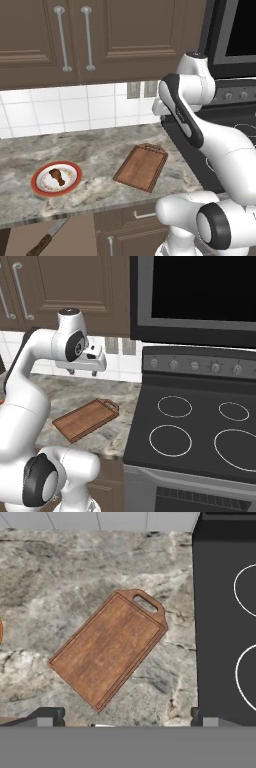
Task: Pick up the knife from the drawer and place it on the cutting board. Then place the meat from the plate to the cutting board.
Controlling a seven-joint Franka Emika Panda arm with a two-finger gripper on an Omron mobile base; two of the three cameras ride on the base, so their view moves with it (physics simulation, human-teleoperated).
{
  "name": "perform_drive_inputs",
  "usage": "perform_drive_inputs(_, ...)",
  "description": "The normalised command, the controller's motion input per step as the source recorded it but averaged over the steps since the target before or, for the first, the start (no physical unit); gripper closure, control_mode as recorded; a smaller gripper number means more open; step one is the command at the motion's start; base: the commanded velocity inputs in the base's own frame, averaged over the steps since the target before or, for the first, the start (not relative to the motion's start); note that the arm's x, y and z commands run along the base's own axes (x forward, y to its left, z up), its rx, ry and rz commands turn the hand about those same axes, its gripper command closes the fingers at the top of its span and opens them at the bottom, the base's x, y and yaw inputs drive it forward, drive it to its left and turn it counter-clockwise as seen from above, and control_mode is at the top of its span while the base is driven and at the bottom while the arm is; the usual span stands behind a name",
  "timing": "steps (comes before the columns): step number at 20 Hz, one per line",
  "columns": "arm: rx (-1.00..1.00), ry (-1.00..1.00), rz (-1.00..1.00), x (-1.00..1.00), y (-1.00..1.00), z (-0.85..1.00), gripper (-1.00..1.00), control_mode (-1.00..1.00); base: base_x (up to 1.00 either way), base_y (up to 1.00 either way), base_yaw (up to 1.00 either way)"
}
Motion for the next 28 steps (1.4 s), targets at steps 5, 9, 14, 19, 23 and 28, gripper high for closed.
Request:
perform_drive_inputs(5,0.0,0.0,0.0,0.0,0.0,0.0,-1.0,1.0,0.38,0.0,0.02)
perform_drive_inputs(9,0.0,0.0,0.0,0.0,0.0,0.0,-1.0,1.0,0.27,0.0,0.01)
perform_drive_inputs(14,0.0,0.0,0.0,0.0,0.0,0.0,-1.0,1.0,0.04,0.0,0.0)
perform_drive_inputs(19,0.0,0.0,0.0,-0.02,0.0,-0.05,-1.0,-1.0,0.0,0.0,0.0)
perform_drive_inputs(23,0.0,0.0,0.0,-0.34,0.1,-0.35,-1.0,-1.0,0.0,0.0,0.0)
perform_drive_inputs(28,-0.05,0.0,0.0,-0.53,0.52,-0.51,-1.0,-1.0,0.0,0.0,0.0)
